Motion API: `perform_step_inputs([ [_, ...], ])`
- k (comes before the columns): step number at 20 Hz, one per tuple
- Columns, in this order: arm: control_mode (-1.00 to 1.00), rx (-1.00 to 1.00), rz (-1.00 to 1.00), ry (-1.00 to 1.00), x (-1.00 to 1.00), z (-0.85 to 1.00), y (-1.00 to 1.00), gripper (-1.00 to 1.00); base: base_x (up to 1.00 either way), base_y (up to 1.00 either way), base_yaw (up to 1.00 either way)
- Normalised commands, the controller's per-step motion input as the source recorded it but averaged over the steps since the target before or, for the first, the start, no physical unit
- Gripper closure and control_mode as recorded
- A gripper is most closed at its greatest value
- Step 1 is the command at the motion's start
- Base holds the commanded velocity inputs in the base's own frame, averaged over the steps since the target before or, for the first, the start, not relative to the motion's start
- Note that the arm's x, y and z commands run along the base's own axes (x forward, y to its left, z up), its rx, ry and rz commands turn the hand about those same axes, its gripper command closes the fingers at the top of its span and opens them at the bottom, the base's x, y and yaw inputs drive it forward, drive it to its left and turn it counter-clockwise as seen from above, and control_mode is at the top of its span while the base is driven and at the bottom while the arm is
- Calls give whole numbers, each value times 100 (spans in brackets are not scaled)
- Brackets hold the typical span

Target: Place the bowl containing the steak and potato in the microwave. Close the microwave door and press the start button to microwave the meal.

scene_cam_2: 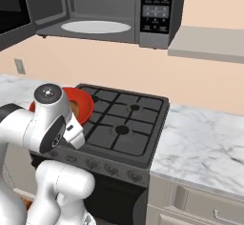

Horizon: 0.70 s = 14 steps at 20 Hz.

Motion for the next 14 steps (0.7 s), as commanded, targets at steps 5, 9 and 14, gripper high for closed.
perform_step_inputs([
  [5,100,0,0,0,0,0,0,100,31,9,17],
  [9,100,0,0,0,0,0,0,100,35,0,21],
  [14,100,0,0,0,0,0,0,100,44,0,17],
])
